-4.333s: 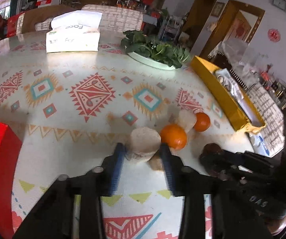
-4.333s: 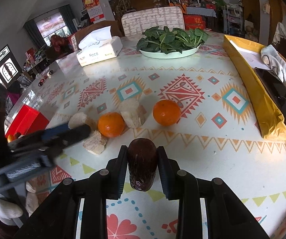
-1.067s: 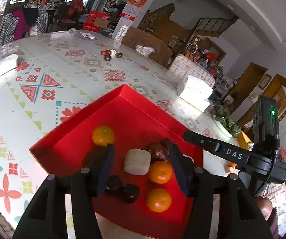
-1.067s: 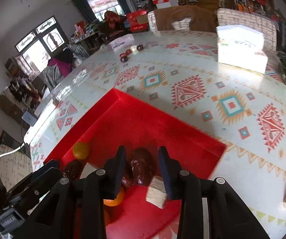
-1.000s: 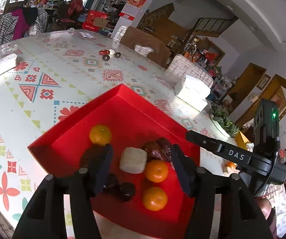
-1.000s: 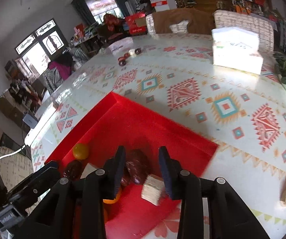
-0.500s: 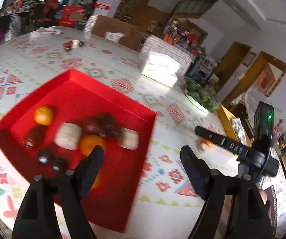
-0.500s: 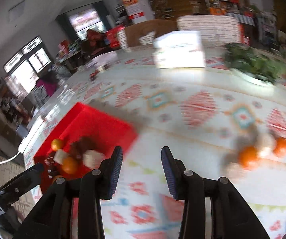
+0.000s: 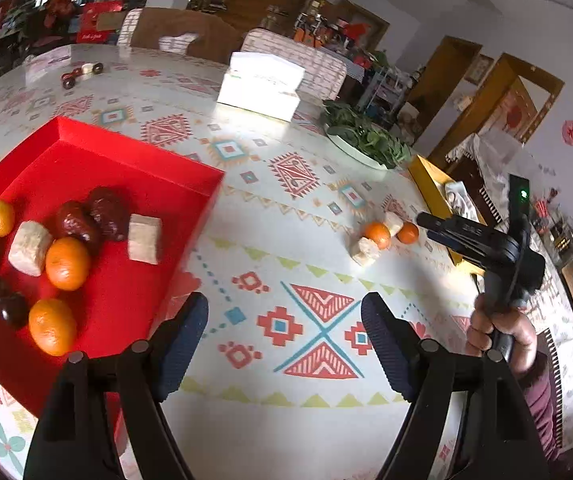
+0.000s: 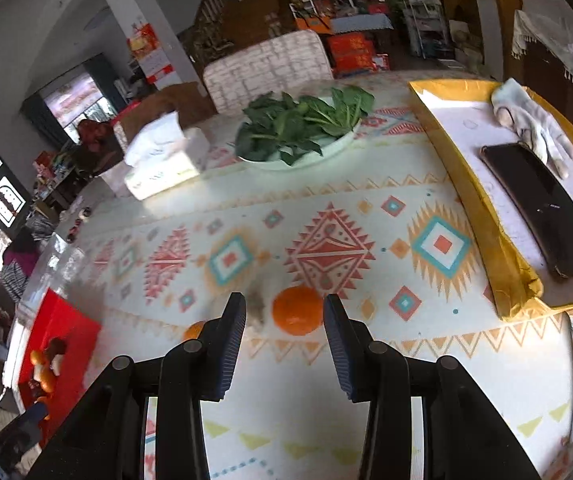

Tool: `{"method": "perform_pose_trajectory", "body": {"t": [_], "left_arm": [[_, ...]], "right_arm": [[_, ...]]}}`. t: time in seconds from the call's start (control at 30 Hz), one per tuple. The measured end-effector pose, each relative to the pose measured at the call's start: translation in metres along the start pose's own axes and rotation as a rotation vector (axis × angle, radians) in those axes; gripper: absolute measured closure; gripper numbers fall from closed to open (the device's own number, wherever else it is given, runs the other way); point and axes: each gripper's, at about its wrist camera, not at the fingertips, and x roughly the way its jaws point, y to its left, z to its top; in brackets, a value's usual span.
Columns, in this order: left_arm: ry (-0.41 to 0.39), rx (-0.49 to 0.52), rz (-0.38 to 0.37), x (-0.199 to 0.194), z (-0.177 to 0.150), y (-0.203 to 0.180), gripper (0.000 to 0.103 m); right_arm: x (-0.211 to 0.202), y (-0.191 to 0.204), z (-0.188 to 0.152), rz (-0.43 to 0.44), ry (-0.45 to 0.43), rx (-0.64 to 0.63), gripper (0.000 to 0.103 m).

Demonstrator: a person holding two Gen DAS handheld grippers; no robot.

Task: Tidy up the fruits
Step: 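Move both grippers back to the remaining fruit pile, then grasp an orange with the right gripper while the left grasps a white round cake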

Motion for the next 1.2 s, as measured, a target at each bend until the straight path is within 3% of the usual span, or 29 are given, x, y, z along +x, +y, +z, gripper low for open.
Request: {"method": "perform_pose_trajectory", "body": {"t": [0.47,1.07,1.2], "left_arm": [[0.057,0.041,-0.011,0.029,-0.003,-0.018,0.025],[0.075,0.046,-0.026,0.040,-0.005,-0.021,0.025],[0.068,0.049,-0.038,0.038,-0.004,-0.020,0.025]], "right_arm": [[0.015,-0.014,-0.007,-0.017,0.003,-0.017,0.059],[0.027,-0.001,-0.011,0.007,0.033,-0.081,0.059],[0.030,0.003,-0.013,0.041,0.055,-0.082,0.070]]}}
